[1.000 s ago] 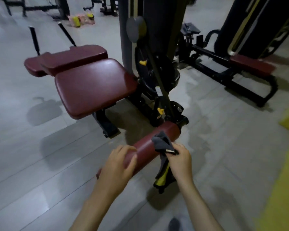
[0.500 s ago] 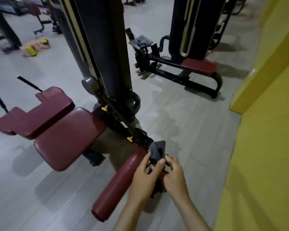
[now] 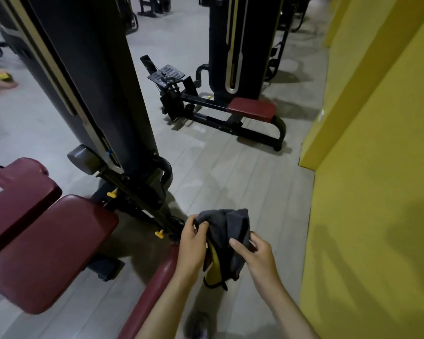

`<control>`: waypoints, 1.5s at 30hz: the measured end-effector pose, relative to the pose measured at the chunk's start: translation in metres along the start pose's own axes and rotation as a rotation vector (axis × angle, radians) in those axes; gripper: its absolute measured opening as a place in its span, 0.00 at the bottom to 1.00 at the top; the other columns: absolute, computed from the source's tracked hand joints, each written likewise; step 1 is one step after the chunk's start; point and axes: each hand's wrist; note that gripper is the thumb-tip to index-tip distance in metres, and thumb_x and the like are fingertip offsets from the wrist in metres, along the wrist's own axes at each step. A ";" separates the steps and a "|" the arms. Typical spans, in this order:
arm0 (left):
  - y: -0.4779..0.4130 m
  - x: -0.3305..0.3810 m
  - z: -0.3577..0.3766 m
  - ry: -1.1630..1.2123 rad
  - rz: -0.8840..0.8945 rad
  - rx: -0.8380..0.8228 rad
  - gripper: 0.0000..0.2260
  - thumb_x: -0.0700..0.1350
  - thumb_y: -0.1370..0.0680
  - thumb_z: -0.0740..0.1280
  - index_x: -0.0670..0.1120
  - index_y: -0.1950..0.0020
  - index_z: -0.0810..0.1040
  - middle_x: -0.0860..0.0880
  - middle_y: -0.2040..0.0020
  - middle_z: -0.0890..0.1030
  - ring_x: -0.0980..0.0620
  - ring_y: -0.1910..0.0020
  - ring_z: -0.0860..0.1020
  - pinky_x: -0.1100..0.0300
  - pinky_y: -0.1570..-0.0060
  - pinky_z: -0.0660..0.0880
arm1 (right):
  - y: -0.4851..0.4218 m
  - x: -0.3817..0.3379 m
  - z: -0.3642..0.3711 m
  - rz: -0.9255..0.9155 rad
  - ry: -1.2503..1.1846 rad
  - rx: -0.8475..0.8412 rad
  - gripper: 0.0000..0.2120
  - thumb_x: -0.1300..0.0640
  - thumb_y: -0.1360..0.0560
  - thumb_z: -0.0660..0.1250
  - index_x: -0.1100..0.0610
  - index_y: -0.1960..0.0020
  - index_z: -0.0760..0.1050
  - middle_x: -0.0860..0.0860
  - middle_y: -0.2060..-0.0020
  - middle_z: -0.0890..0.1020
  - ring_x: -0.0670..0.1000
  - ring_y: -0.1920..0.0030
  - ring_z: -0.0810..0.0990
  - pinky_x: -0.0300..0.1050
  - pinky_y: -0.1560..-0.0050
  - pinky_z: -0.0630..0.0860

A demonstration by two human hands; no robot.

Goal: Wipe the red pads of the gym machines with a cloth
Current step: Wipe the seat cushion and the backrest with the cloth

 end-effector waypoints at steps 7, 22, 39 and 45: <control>-0.105 0.035 0.023 0.053 0.058 -0.118 0.22 0.43 0.14 0.59 0.65 0.24 0.65 0.49 0.50 0.83 0.51 0.52 0.84 0.50 0.50 0.83 | -0.094 -0.037 -0.015 0.022 -0.098 0.108 0.11 0.55 0.25 0.77 0.58 0.46 0.85 0.59 0.47 0.86 0.62 0.44 0.85 0.65 0.40 0.80; -0.321 0.101 0.265 -0.269 0.135 -0.346 0.15 0.53 0.28 0.79 0.55 0.43 0.83 0.59 0.48 0.84 0.63 0.47 0.81 0.66 0.49 0.78 | -0.355 -0.102 -0.148 -0.143 0.125 0.135 0.15 0.62 0.26 0.76 0.54 0.40 0.84 0.48 0.46 0.83 0.49 0.42 0.83 0.45 0.43 0.81; -0.647 0.194 0.370 -0.265 0.187 -0.340 0.07 0.49 0.15 0.62 0.48 0.44 0.77 0.51 0.50 0.81 0.51 0.50 0.80 0.55 0.52 0.78 | -0.723 -0.166 -0.223 -0.055 0.297 0.230 0.14 0.54 0.25 0.77 0.54 0.56 0.71 0.48 0.63 0.81 0.48 0.60 0.82 0.48 0.62 0.80; -0.785 0.215 0.403 -0.189 0.133 -0.348 0.07 0.46 0.15 0.63 0.44 0.49 0.76 0.43 0.54 0.80 0.39 0.51 0.79 0.51 0.54 0.80 | -0.849 -0.190 -0.218 -0.090 0.391 0.309 0.23 0.52 0.30 0.81 0.54 0.57 0.64 0.46 0.65 0.65 0.43 0.66 0.67 0.37 0.64 0.69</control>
Point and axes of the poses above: each hand's wrist, its own y-axis away from the middle knuckle, its own z-axis out of the palm, x = y × z
